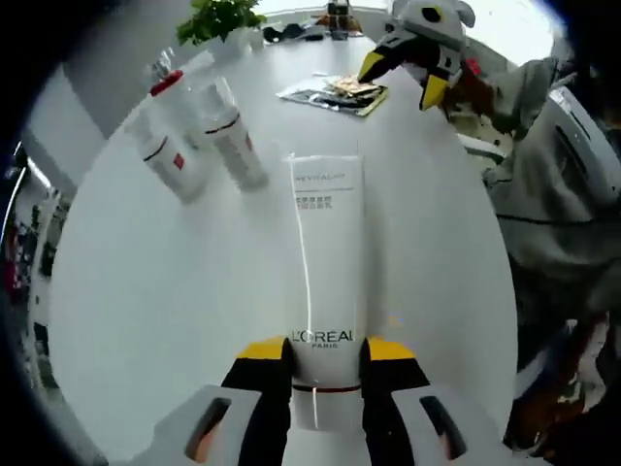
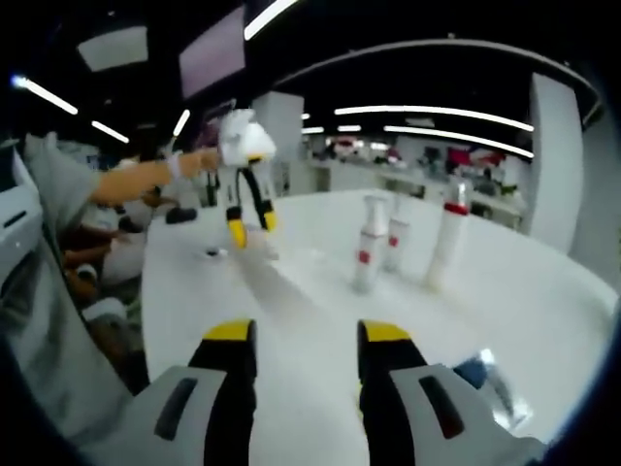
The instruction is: Arrange the skincare products in the storage area until every visible bottle or jar stands upright without overlapping.
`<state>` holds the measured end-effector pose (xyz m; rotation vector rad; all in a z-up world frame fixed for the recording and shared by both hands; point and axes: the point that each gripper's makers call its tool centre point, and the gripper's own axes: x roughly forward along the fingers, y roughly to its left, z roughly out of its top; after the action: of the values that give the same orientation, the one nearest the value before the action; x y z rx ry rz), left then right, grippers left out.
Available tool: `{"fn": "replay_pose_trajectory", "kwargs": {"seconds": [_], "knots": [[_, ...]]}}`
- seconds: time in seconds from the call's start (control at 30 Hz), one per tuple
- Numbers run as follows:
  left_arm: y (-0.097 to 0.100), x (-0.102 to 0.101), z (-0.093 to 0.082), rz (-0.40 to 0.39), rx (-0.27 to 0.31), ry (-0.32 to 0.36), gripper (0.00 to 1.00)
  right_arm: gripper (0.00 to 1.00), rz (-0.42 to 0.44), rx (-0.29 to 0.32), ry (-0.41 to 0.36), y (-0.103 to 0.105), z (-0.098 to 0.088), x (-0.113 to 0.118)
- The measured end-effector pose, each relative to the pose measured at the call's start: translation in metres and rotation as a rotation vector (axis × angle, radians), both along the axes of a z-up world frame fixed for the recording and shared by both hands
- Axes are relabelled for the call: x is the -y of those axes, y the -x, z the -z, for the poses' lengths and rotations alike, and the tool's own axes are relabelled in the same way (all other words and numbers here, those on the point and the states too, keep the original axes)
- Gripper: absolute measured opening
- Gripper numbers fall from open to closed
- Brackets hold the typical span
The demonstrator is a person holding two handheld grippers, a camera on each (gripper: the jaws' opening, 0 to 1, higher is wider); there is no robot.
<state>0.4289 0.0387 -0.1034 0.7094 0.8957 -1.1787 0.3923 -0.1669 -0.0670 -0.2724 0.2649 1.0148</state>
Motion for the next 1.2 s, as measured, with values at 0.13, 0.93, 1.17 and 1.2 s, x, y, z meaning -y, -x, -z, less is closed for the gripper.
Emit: {"fn": "replay_pose_trajectory", "kwargs": {"seconds": [0.13,0.93,1.17,1.2], "knots": [[0.004,0.006,-0.027,-0.061,0.044,0.250,0.25,0.40,-0.023,0.011,-0.003,0.004,-0.004,-0.009],[0.015,0.058,-0.118,-0.381,0.638,1.003,0.28,0.62,-0.283,0.096,-0.974,0.018,-0.186,-0.057],[0.028,0.066,-0.124,-0.541,0.750,1.043,0.27,0.73,-0.215,0.169,-0.795,0.008,-0.163,-0.091],[0.029,0.066,-0.124,-0.546,0.756,1.047,0.27,0.67,-0.204,0.150,-0.798,0.007,-0.161,-0.094]]}}
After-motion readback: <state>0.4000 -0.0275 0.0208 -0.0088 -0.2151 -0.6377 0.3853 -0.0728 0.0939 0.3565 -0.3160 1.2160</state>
